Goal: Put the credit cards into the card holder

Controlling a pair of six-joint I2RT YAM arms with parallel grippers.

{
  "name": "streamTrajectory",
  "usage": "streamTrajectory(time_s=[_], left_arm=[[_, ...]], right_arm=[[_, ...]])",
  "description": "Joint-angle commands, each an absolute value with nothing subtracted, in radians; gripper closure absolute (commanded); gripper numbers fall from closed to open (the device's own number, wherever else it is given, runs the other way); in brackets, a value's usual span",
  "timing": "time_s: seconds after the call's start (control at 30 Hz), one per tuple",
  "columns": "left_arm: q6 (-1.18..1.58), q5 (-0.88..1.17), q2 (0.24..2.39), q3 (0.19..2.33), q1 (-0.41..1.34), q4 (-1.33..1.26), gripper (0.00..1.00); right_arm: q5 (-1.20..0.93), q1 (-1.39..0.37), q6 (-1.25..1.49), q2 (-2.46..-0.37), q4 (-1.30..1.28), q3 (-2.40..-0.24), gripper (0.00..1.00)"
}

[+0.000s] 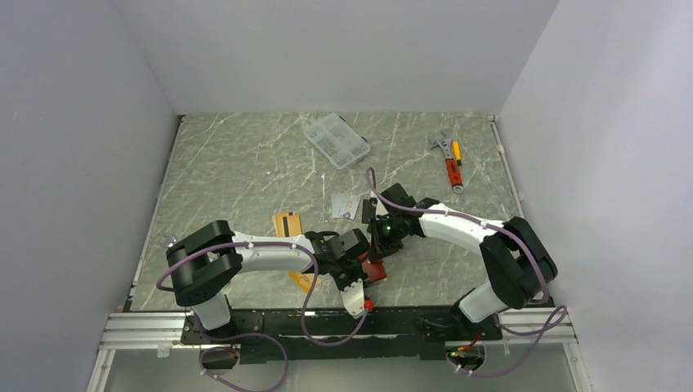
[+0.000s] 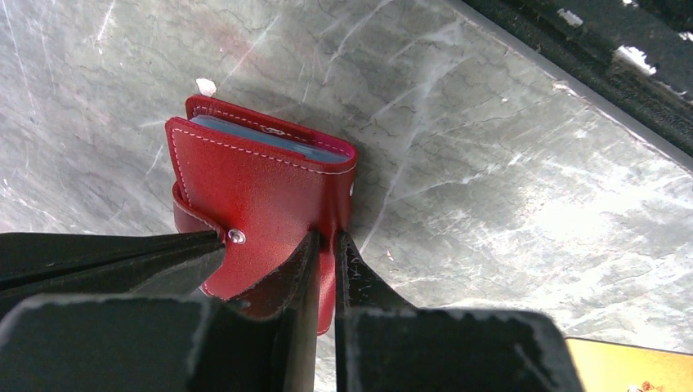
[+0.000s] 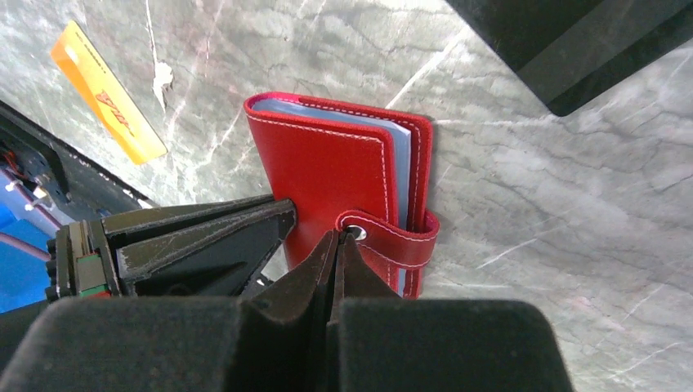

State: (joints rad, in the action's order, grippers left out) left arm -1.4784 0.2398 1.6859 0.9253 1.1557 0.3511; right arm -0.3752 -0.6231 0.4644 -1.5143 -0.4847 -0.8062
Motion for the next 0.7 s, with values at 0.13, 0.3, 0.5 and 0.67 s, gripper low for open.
streamTrajectory(time_s=[0.13, 0.3, 0.5, 0.67], left_arm=[[-1.466, 0.290, 1.776, 0.889, 1.166, 0.419, 0.96], [-1.465, 0.289, 1.778, 0.893, 1.166, 0.421, 0.96], [-1.464, 0.290, 1.781, 0.894, 1.166, 0.421, 0.96], [-1.463, 0.291, 1.781, 0.896, 1.166, 0.421, 0.97]], right_arm=[[-0.355, -0.610, 0.465, -1.491, -0.423, -0.801, 1.00], [-0.366, -0.613, 0.457, -1.511, -0.431, -0.800, 1.00], [-0.368, -0.615, 0.443, -1.532, -0.453, -0.792, 1.00], [-0.364, -0.617, 0.433, -1.556, -0.473, -0.798, 1.00]])
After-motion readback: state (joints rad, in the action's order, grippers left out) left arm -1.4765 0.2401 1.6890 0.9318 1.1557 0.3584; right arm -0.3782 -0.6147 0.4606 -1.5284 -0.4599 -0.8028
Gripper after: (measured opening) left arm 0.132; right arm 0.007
